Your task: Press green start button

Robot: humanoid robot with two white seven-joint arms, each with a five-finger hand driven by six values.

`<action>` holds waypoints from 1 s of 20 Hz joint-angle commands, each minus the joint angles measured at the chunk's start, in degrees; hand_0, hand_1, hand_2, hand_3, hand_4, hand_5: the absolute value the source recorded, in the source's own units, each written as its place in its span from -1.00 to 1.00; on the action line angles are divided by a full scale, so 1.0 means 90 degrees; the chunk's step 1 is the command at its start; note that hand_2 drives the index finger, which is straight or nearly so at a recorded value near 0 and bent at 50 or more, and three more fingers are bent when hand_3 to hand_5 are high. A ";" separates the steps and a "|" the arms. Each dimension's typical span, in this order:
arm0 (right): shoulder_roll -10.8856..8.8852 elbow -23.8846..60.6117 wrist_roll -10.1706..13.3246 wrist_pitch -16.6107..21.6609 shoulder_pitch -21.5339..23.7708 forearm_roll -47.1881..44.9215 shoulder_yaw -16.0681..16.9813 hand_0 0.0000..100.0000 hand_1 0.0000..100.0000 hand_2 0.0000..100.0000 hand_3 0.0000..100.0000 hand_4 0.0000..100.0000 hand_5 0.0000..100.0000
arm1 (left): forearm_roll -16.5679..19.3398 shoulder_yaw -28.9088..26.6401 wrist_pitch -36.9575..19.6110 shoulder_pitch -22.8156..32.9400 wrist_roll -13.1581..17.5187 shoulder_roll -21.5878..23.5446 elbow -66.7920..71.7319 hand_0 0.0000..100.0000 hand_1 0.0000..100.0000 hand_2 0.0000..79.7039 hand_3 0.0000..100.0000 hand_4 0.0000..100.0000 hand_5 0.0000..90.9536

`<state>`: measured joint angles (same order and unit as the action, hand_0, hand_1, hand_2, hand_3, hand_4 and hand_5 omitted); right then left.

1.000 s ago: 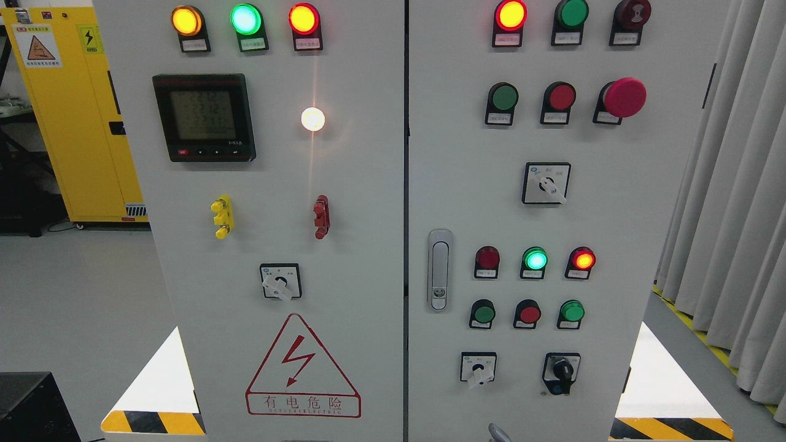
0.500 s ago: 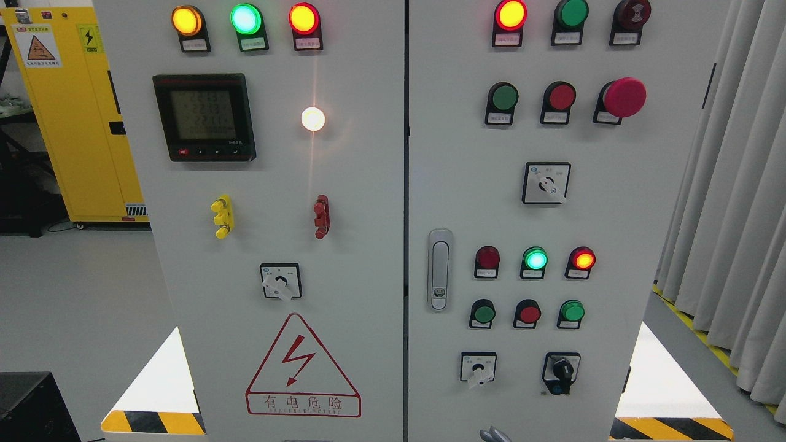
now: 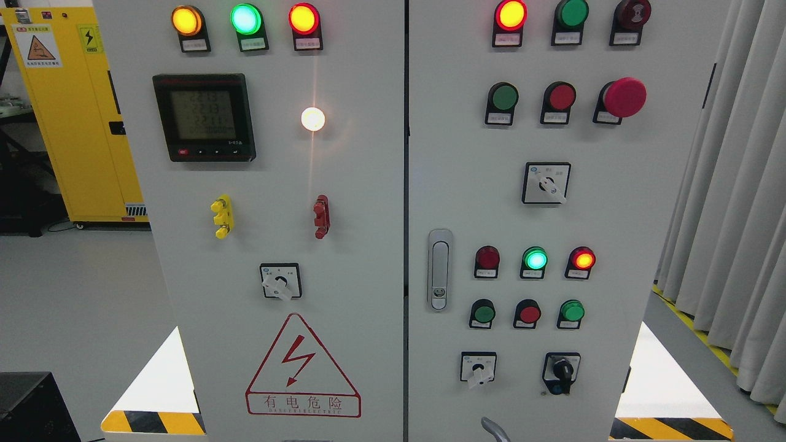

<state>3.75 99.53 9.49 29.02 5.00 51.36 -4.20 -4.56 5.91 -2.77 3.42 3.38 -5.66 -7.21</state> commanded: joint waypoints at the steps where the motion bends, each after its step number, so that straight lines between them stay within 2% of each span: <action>1: 0.0091 0.0298 0.0098 -0.0216 -0.0389 0.1451 0.0720 -0.09 0.67 -1.00 0.75 0.83 0.91 | -0.0001 -0.0002 0.0005 0.0001 0.0005 -0.0006 0.0000 -0.76 0.11 -1.00 -1.00 -1.00 -1.00; 5: 0.0082 0.0366 0.0098 -0.0724 -0.0702 0.1705 0.0710 -0.05 0.73 -1.00 0.75 0.83 0.92 | -0.0001 -0.0003 0.0005 -0.0009 0.0005 -0.0006 0.0000 -0.76 0.11 -1.00 -1.00 -1.00 -1.00; 9: 0.0072 0.0366 0.0108 -0.0841 -0.0907 0.1920 0.0691 -0.08 0.76 -1.00 0.76 0.84 0.94 | -0.0001 0.0007 0.0005 0.0001 0.0005 0.0004 0.0000 -0.76 0.11 -1.00 -1.00 -1.00 -1.00; 15: 0.0023 0.0318 0.0069 -0.1018 -0.1327 0.1969 0.0623 0.07 0.80 -1.00 0.78 0.85 0.97 | -0.0001 -0.0003 0.0005 0.0001 0.0005 -0.0006 0.0000 -0.76 0.11 -1.00 -1.00 -1.00 -1.00; 20: 0.0023 0.0259 0.0050 -0.1164 -0.1522 0.2087 0.0369 0.15 0.81 -1.00 0.78 0.86 0.97 | -0.0001 -0.0003 0.0005 0.0001 0.0005 0.0004 0.0000 -0.76 0.11 -1.00 -1.00 -1.00 -1.00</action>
<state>4.08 101.99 10.32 19.00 -6.13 68.71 -0.24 -4.56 5.90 -2.77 3.40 3.36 -5.66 -7.21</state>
